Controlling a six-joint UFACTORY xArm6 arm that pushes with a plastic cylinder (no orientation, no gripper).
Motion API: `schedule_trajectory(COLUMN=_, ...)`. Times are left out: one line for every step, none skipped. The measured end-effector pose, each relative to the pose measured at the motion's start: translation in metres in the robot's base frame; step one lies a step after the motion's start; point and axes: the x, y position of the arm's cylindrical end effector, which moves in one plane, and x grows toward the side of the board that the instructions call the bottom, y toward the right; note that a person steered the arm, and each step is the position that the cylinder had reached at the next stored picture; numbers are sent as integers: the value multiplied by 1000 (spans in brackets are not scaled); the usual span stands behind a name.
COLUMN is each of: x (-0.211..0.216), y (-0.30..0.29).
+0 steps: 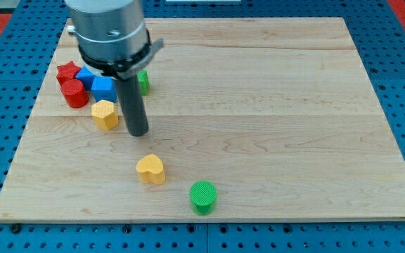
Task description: Push the yellow hexagon into the blue cube
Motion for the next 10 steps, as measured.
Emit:
schedule_trajectory(x=-42, y=-32)
schedule_trajectory(x=-5, y=-19)
schedule_trajectory(x=4, y=-43)
schedule_trajectory(x=1, y=-96)
schedule_trajectory(x=-26, y=-129)
schedule_trajectory(x=-29, y=-88)
schedule_trajectory(x=-12, y=-116)
schedule_trajectory(x=59, y=-127)
schedule_trajectory(x=124, y=-131)
schedule_trajectory(x=151, y=-124)
